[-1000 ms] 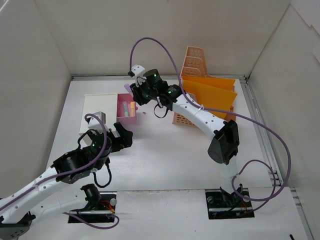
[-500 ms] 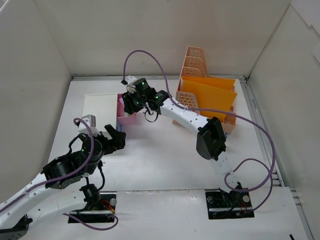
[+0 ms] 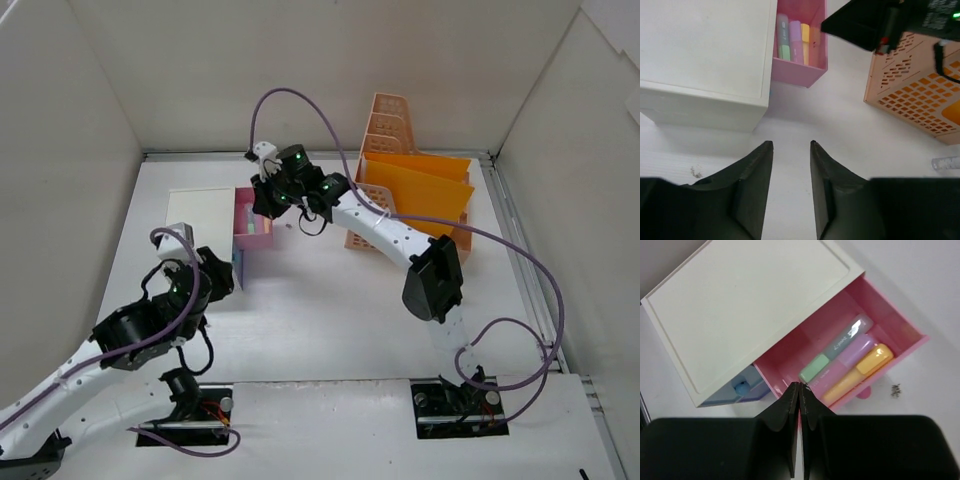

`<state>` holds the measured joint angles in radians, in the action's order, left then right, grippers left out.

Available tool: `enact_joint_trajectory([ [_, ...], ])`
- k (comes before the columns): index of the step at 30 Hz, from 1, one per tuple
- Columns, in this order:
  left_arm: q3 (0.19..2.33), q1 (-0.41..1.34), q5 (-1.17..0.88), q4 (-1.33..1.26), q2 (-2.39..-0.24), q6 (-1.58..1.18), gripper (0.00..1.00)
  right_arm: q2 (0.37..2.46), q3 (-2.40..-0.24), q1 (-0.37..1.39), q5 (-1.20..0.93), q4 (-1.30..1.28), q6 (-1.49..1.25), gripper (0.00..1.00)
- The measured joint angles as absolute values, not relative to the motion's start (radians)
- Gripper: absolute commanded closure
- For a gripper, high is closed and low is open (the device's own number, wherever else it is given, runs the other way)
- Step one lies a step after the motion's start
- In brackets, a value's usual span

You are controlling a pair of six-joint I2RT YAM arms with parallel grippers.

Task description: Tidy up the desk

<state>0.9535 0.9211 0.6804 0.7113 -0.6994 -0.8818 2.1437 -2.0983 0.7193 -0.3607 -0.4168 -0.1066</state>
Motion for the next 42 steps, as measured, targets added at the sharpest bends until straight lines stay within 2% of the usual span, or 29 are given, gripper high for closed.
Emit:
enact_joint_trajectory([
  [3, 0.955, 0.738, 0.581, 0.675, -0.751, -0.819, 0.72, 2.084, -2.067, 0.690, -0.342, -0.404, -0.065, 1.00],
  [5, 0.953, 0.571, 0.477, 0.632, -0.787, -0.773, 0.69, 2.038, -2.036, 0.666, -0.303, -0.390, -0.019, 1.00],
  [6, 0.952, 0.494, 0.422, 0.609, -0.807, -0.751, 0.68, 2.019, -2.020, 0.659, -0.284, -0.385, 0.004, 0.96],
  [8, 0.949, 0.325, 0.300, 0.568, -0.851, -0.709, 0.62, 1.986, -1.987, 0.640, -0.251, -0.372, 0.044, 0.64],
  [9, 0.949, 0.237, 0.235, 0.547, -0.876, -0.690, 0.58, 1.975, -1.974, 0.629, -0.252, -0.368, 0.060, 0.61],
  [10, 0.949, 0.165, 0.176, 0.527, -0.899, -0.671, 0.45, 1.970, -1.964, 0.616, -0.263, -0.365, 0.083, 0.62],
  [11, 0.950, 0.095, 0.118, 0.509, -0.924, -0.649, 0.39, 1.970, -1.955, 0.598, -0.285, -0.362, 0.103, 0.83],
  [12, 0.951, 0.034, 0.068, 0.497, -0.950, -0.629, 0.32, 1.970, -1.943, 0.586, -0.300, -0.359, 0.124, 0.95],
  [13, 0.958, -0.019, 0.027, 0.494, -0.976, -0.612, 0.30, 1.970, -1.928, 0.578, -0.309, -0.359, 0.133, 1.00],
  [15, 0.977, -0.100, -0.047, 0.486, -1.031, -0.583, 0.26, 1.970, -1.896, 0.569, -0.309, -0.360, 0.141, 1.00],
  [23, 1.047, -0.246, -0.173, 0.460, -1.141, -0.493, 0.24, 2.011, -1.874, 0.618, -0.299, -0.373, 0.151, 1.00],
  [34, 1.047, -0.261, -0.292, 0.435, -1.303, -0.414, 0.25, 2.176, -1.972, 0.675, -0.342, -0.386, 0.119, 1.00],
  [42, 1.052, -0.263, -0.373, 0.390, -1.338, -0.370, 0.25, 2.236, -2.052, 0.666, -0.503, -0.398, 0.102, 1.00],
])
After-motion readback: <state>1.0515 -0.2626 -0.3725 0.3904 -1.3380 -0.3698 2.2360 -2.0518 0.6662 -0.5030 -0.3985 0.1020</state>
